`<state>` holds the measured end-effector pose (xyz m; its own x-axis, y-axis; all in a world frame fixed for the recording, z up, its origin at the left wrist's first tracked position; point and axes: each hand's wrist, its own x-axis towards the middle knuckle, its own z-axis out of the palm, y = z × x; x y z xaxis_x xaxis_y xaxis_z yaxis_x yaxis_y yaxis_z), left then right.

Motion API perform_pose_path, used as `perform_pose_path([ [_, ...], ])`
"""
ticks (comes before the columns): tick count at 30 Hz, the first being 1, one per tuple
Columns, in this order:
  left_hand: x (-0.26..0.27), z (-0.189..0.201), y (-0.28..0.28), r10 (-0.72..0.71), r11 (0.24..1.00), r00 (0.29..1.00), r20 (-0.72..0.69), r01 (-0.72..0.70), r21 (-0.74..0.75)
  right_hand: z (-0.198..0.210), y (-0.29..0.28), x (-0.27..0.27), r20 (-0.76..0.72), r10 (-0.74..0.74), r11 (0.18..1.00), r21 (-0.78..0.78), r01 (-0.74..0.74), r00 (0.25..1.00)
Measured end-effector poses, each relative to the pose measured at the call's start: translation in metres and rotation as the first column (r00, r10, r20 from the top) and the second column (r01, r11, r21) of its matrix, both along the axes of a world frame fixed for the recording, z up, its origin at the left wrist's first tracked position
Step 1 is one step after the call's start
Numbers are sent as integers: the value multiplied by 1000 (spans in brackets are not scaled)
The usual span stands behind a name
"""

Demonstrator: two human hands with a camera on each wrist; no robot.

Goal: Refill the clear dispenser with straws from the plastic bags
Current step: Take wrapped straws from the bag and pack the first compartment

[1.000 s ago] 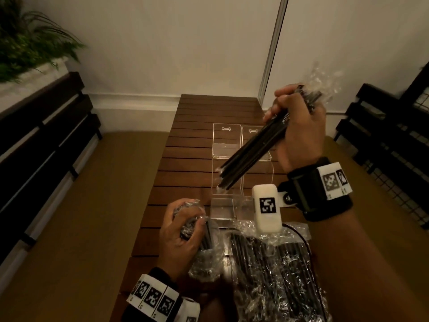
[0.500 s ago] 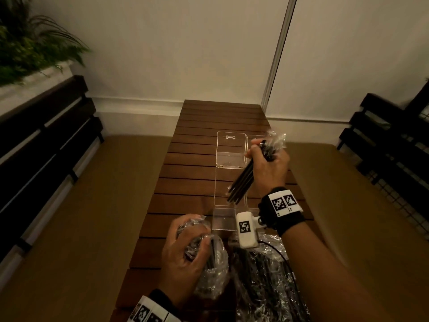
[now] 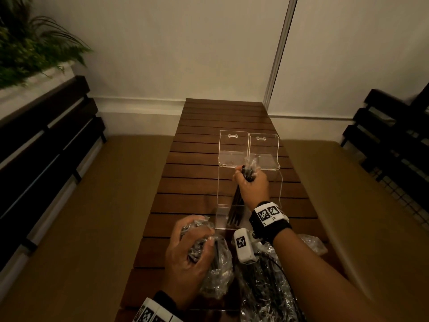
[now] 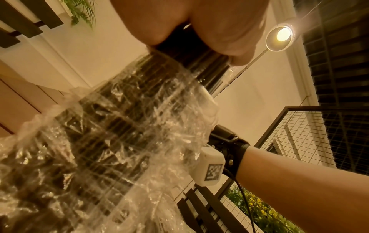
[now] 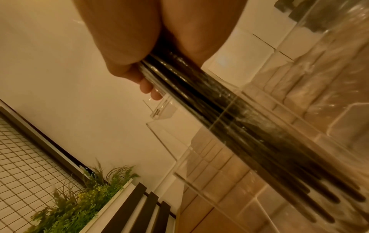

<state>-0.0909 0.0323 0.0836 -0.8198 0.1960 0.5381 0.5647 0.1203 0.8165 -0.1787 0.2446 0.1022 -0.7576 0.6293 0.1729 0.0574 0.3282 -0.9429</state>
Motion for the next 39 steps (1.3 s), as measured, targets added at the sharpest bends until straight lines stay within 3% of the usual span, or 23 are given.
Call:
perform_pose_path([
  [9, 3, -1, 1, 20, 999, 1000, 24, -19, -30, -2, -2, 7, -18, 78, 996, -30, -78, 997],
  [19, 2, -1, 1, 21, 999, 1000, 14, -21, -35, 10, 0, 19, -77, 102, 992, 75, -96, 992],
  [27, 2, -1, 2, 12, 1000, 1000, 13, -12, -26, 12, 7, 36, -74, 140, 990, 12, -140, 987],
  [31, 2, -1, 0, 2, 1000, 1000, 16, -2, -22, 16, 6, 62, -81, 72, 997, 43, -69, 994],
  [35, 2, 0, 0, -3, 1000, 1000, 20, 4, -12, 13, -11, 102, -259, -77, 997, -8, 77, 963],
  [37, 2, 2, 1, -4, 1000, 1000, 20, 5, -18, 5, -26, 121, -288, -60, 998, 9, 65, 956],
  [39, 2, 5, 2, -10, 999, 1000, 14, 11, -33, -2, -43, 137, -203, 39, 999, 45, -30, 978],
])
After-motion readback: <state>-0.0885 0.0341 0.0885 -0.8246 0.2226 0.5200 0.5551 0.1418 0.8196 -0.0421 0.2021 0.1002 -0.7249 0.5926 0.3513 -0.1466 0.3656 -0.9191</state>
